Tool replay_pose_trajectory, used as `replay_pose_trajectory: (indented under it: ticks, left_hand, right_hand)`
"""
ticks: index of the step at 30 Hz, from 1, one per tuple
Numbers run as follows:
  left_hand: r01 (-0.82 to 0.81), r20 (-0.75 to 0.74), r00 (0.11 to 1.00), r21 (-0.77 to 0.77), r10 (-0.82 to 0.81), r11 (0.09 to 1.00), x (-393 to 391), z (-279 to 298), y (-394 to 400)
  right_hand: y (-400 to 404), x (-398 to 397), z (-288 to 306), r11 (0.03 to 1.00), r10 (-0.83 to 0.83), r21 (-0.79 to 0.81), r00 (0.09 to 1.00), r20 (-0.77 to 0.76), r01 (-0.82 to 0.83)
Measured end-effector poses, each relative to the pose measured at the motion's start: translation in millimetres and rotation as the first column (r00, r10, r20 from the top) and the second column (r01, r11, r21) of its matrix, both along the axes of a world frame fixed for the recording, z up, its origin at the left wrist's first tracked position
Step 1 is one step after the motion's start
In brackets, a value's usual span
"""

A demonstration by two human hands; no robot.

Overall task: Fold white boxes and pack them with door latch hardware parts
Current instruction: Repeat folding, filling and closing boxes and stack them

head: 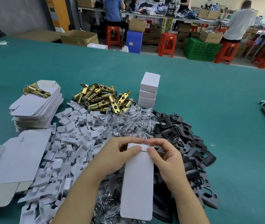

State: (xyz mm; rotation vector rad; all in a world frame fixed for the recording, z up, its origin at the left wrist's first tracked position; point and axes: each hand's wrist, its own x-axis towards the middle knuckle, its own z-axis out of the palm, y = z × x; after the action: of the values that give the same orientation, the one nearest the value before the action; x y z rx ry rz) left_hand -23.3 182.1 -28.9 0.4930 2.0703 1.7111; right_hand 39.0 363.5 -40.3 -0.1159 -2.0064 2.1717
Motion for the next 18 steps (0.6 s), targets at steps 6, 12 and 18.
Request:
replay_pose_trajectory:
  ticks: [6, 12, 18]
  left_hand:
    - [-0.167, 0.019, 0.986, 0.087, 0.166, 0.982, 1, 4, 0]
    - [-0.280, 0.027, 0.960, 0.168, 0.280, 0.945, -2, 8, -6]
    - [-0.079, 0.013, 0.997, 0.101, 0.078, 0.992, 0, 13, -9]
  right_hand:
    - [-3, 0, 0, 0.996, 0.046, -0.074, 0.998, 0.049, -0.042]
    - [-3, 3, 6, 0.985, 0.131, -0.122, 0.987, 0.091, -0.120]
    - [-4, 3, 10, 0.976, 0.159, -0.164, 0.982, 0.097, -0.142]
